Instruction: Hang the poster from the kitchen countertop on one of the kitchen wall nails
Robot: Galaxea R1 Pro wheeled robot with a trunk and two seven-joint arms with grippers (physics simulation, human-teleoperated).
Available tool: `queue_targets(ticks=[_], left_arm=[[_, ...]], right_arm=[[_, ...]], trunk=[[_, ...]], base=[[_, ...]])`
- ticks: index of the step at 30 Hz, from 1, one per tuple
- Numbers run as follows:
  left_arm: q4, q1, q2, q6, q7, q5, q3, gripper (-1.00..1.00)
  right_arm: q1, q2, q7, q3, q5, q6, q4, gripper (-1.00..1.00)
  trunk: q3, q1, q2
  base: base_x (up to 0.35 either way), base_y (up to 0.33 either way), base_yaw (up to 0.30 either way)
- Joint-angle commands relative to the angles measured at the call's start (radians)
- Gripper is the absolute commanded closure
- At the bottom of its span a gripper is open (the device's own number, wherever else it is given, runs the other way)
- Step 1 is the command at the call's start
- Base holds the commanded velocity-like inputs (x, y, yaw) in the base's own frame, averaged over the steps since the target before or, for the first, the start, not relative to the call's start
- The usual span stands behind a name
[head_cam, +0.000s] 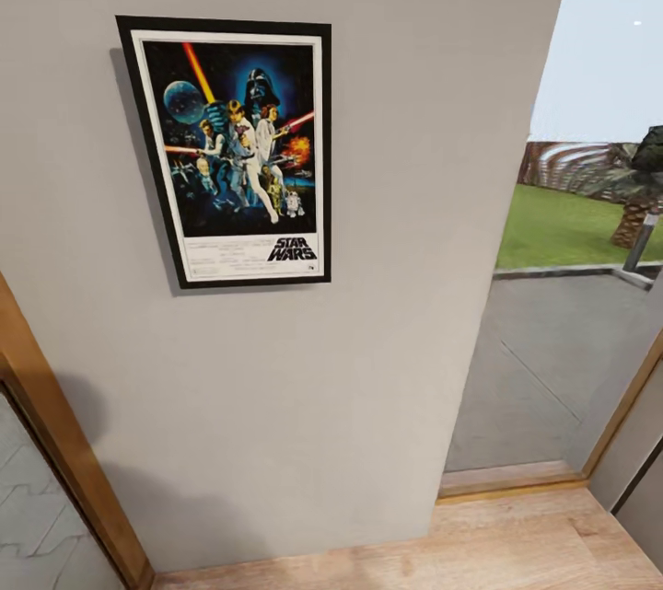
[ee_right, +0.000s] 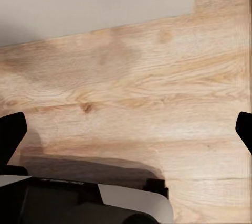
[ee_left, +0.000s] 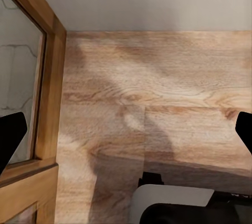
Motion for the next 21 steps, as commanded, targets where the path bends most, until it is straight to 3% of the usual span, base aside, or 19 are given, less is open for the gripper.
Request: queue_targets(ticks=[1,7,11,15,21], left_arm=[[-0.001,0.000,-0.001,-0.002,-0.006,-0.005,0.005,-1.00],[-0.001,0.000,-0.001,-0.002,-0.006,-0.006,0.004,-1.00],[0.000,0.000,-0.001,-0.002,-0.006,-0.006,0.004,-1.00],[0.000,0.000,-0.001,-0.002,-0.006,-0.006,0.001,-1.00],[0.000,0.000,-0.001,-0.002,-0.006,-0.006,0.000,-1.00]], right_arm=[[0.000,0.005,-0.007,-0.004,-0.008,0.000,0.002,-1.00],[0.000,0.021,-0.080,-0.004,-0.010,0.000,0.047,-1.00],[0.000,0.025,-0.091,-0.005,-0.010,0.000,0.153,-1.00],[0.000,0.028,-0.097,-0.005,-0.011,0.000,0.366,-1.00],[0.000,0.028,-0.098,-0.005,-0.012,-0.001,0.389,-1.00]], trunk=[[0.001,0.000,-0.001],[0.008,0.000,-0.001],[0.008,0.000,-0.001],[0.009,0.000,-0.001],[0.009,0.000,-0.001]], base=[[0.000,0.000,0.000],[0.000,0.000,0.000],[0.000,0.000,0.000],[0.000,0.000,0.000],[0.000,0.000,0.000]])
